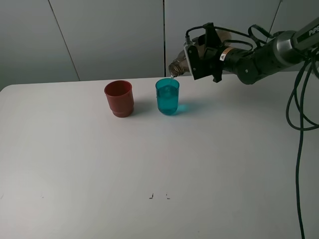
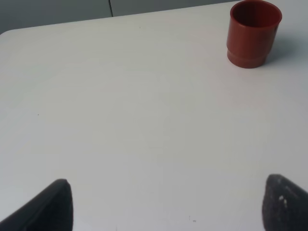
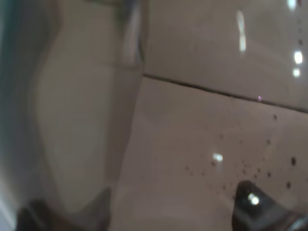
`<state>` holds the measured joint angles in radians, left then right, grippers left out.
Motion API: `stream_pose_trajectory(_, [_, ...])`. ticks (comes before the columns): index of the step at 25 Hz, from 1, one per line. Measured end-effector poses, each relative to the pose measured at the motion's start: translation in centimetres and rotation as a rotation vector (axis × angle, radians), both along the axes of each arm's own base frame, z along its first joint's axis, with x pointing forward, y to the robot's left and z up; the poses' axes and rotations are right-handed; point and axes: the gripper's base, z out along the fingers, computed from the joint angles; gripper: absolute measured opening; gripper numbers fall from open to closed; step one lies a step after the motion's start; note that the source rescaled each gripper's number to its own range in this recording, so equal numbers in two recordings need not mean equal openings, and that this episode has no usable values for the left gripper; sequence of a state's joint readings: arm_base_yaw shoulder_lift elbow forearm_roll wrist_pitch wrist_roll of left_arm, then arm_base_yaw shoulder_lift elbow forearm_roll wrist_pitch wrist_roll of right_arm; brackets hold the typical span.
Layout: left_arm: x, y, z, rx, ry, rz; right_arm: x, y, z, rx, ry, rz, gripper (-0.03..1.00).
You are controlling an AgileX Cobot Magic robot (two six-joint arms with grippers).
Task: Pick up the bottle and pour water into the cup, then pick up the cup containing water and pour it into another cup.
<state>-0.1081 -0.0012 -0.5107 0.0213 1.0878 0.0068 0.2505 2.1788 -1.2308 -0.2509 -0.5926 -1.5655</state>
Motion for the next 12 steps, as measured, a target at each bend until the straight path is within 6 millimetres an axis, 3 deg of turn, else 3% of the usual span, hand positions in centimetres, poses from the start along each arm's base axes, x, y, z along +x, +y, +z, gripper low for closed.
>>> stream_pose_trajectory(12, [0.0, 0.0, 0.0, 0.0, 0.0, 0.0, -0.35, -0.21, -0.82, 0.273, 0.189, -0.117, 0.01])
